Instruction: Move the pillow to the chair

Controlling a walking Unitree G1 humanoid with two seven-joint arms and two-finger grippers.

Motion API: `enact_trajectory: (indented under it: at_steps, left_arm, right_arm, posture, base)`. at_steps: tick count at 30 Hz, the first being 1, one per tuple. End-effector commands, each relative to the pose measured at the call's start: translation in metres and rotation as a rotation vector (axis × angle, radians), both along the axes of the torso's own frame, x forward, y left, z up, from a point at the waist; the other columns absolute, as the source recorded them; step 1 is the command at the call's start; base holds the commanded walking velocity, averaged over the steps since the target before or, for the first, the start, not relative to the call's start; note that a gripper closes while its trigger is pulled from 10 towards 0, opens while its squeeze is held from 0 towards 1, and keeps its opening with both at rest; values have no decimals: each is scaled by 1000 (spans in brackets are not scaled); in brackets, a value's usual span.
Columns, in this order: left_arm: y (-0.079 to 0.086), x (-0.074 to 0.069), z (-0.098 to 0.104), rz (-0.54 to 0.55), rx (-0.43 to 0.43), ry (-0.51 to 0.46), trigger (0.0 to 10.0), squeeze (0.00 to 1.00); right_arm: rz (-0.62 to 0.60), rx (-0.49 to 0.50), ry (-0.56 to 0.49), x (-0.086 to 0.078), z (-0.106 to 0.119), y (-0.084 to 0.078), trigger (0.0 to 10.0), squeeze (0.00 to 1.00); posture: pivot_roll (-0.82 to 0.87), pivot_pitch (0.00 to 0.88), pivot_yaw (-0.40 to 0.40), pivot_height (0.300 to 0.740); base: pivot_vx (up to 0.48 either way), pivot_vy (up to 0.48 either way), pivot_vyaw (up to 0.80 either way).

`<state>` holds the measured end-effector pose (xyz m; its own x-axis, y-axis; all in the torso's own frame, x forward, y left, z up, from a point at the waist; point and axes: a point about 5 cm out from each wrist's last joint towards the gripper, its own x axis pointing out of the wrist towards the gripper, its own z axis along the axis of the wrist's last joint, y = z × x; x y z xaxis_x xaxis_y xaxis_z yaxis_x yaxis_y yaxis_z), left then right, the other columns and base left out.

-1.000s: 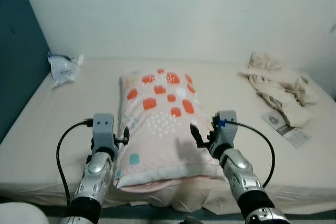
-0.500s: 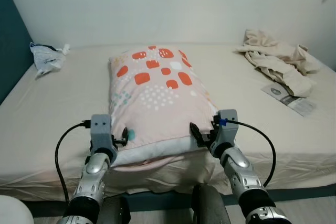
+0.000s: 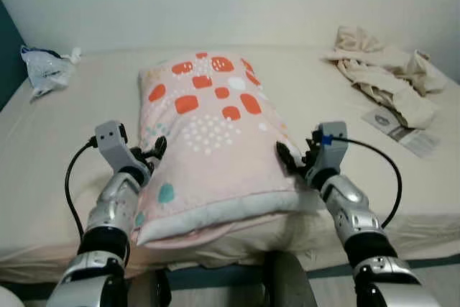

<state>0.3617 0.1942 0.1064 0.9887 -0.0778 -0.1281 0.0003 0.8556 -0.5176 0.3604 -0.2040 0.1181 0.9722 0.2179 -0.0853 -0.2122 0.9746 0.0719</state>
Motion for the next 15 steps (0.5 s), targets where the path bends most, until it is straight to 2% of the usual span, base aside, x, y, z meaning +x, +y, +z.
enact_trajectory:
  at_steps: [1, 2, 3, 4, 5, 7, 8, 10, 11, 15]
  left_arm:
    - [6, -1, -6, -32, -6, 61, 10000, 0]
    - [6, -1, -6, -32, -6, 61, 10000, 0]
    - [7, -3, -11, -96, -74, 113, 10000, 0]
    - [5, -4, -10, -138, -154, 110, 10000, 0]
    - [3, -4, -9, -165, -225, 99, 10000, 0]
    - [1, -4, -7, -180, -299, 77, 10000, 0]
    - [-5, -5, -4, -223, -389, 46, 10000, 0]
    - [-17, -8, -3, -297, -477, 23, 10000, 0]
    - [-25, -9, -3, -342, -501, 20, 10000, 0]
    - [-50, -13, -14, -405, -488, 76, 10000, 0]
  right_arm:
    - [-1, 35, 53, -1, -7, -3, 10000, 0]
    - [-1, 35, 53, -1, -7, -3, 10000, 0]
    - [0, 45, 68, 1, -6, -6, 10000, 0]
    - [1, 47, 71, 1, -5, -7, 10000, 0]
    - [4, 53, 74, 2, -4, -8, 10000, 0]
    - [12, 67, 79, 2, -4, -8, 10000, 0]
    - [19, 66, 88, 2, -5, -8, 10000, 0]
    - [37, 60, 114, 1, -8, -8, 10000, 0]
    - [39, 51, 121, 0, -10, -8, 10000, 0]
    - [18, 62, 134, -1, -15, -10, 10000, 0]
  posture:
    - [-58, 137, -21, 551]
    - [-58, 137, -21, 551]
    - [-53, 152, -16, 551]
    - [-51, 159, -13, 551]
    - [-50, 163, -12, 551]
    - [-50, 164, -12, 551]
    - [-52, 168, -10, 551]
    - [-51, 171, -9, 551]
    - [-48, 174, -8, 551]
    - [-44, 178, -6, 551]
  base:
    - [0, 0, 0]
    - [0, 0, 0]
    - [0, 0, 0]
    - [0, 0, 0]
    - [0, 0, 0]
    - [0, 0, 0]
    - [0, 0, 0]
    - [0, 0, 0]
    - [0, 0, 0]
    - [0, 0, 0]
